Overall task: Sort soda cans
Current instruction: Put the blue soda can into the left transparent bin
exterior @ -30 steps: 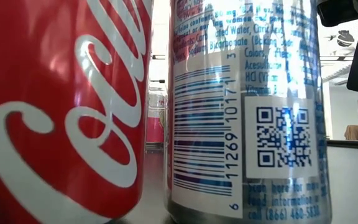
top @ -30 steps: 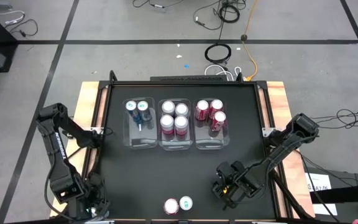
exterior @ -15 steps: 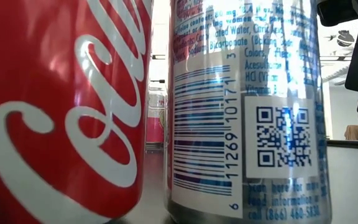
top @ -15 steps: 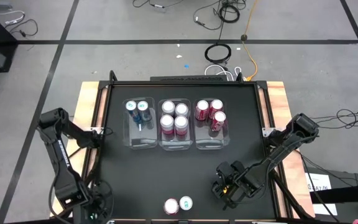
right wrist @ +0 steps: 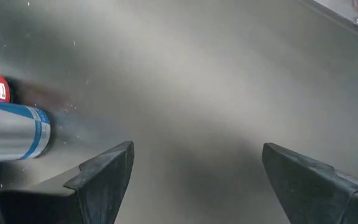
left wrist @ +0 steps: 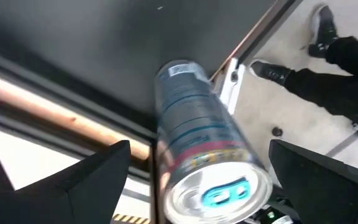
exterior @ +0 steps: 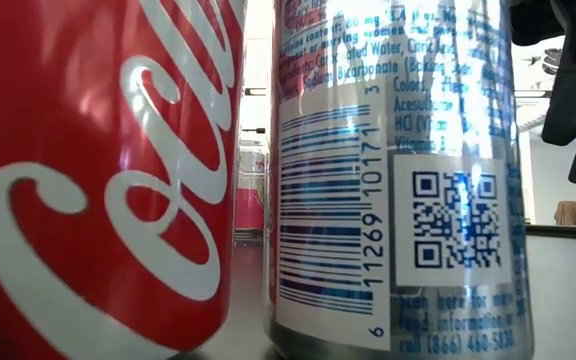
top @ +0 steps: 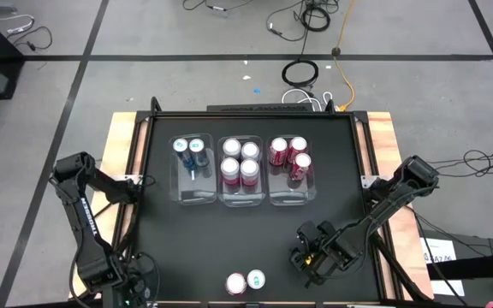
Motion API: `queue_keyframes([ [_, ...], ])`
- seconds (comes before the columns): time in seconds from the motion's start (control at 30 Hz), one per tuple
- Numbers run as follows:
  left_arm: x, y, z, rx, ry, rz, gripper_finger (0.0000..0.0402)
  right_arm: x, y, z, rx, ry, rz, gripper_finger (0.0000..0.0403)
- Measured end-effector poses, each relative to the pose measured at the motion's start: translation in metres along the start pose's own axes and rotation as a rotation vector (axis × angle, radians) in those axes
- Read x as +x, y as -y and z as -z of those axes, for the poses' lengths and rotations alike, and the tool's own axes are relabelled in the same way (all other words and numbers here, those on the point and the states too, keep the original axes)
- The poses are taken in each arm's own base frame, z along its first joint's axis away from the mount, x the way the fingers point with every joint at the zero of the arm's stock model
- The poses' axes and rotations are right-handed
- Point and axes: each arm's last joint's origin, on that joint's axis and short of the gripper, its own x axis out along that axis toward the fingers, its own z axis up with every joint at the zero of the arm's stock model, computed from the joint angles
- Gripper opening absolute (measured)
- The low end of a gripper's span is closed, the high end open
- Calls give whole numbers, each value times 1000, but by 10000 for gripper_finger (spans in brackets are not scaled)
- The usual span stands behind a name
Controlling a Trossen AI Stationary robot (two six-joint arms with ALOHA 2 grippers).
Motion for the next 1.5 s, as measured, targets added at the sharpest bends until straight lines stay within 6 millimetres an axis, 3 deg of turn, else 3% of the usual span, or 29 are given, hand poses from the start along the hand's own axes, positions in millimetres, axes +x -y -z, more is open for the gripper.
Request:
queue_keyframes([
  [0.87, 11, -12, 3, 16, 11, -75, 387, 3, 0, -7, 20, 7, 9, 348],
  [1.3, 10, -11, 2, -9, -50, -86, 284, 3, 1, -7, -14, 7, 15, 348],
  [1.5, 9, -10, -5, -40, -61, -84, 265, 3, 1, -7, -29, 7, 15, 348],
])
